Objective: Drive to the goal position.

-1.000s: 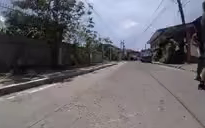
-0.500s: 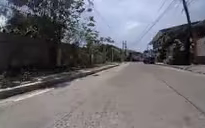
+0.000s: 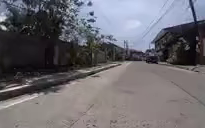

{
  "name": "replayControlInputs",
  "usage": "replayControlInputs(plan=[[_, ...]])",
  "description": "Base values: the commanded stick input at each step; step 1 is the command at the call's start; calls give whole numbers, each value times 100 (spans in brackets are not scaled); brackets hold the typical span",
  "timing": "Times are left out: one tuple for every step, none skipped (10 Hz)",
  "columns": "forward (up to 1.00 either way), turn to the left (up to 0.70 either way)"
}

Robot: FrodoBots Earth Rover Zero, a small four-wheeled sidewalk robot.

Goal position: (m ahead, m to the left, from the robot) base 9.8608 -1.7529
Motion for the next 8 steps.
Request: replayControlInputs(plan=[[100, 0], [100, 0], [100, 0], [100, 0], [100, 0], [100, 0], [100, 0], [100, 0]])
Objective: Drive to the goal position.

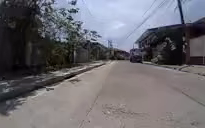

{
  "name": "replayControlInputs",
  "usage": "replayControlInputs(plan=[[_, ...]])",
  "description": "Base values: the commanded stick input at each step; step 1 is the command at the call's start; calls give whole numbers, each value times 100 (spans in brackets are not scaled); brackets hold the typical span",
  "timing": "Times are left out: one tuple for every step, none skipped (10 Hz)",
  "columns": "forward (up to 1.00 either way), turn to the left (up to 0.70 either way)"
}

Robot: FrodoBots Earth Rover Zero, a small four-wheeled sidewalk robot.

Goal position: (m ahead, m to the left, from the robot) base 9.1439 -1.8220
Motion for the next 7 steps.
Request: replayControlInputs(plan=[[100, 0], [100, 0], [100, 0], [100, 0], [100, 0], [100, 0], [100, 0]])
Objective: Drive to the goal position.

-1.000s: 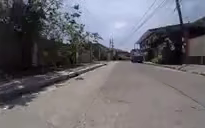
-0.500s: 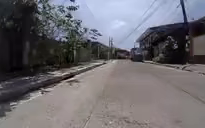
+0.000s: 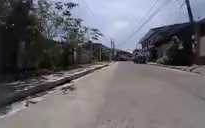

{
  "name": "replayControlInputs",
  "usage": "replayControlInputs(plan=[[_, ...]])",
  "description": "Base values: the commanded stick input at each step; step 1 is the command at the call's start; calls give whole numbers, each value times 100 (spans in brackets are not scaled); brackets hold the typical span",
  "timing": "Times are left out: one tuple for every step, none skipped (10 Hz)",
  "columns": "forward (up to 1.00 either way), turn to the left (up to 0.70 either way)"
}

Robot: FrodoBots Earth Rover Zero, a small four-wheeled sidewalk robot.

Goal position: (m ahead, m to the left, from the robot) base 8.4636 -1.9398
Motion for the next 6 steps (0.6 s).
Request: replayControlInputs(plan=[[100, 0], [100, 0], [100, 0], [100, 0], [100, 0], [100, 0]])
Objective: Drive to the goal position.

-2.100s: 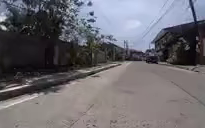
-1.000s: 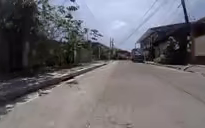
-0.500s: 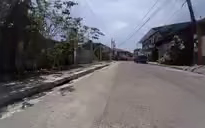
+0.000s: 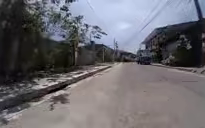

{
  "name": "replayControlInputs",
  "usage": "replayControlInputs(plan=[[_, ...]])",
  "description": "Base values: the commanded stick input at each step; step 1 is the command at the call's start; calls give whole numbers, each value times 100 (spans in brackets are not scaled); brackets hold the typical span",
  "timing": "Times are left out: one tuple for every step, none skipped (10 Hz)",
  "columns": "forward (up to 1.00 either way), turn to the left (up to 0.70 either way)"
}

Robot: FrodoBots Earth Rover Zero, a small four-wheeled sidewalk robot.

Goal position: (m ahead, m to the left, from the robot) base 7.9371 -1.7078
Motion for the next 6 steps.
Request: replayControlInputs(plan=[[100, 0], [100, 0], [100, 0], [100, 0], [100, 0], [100, 0]])
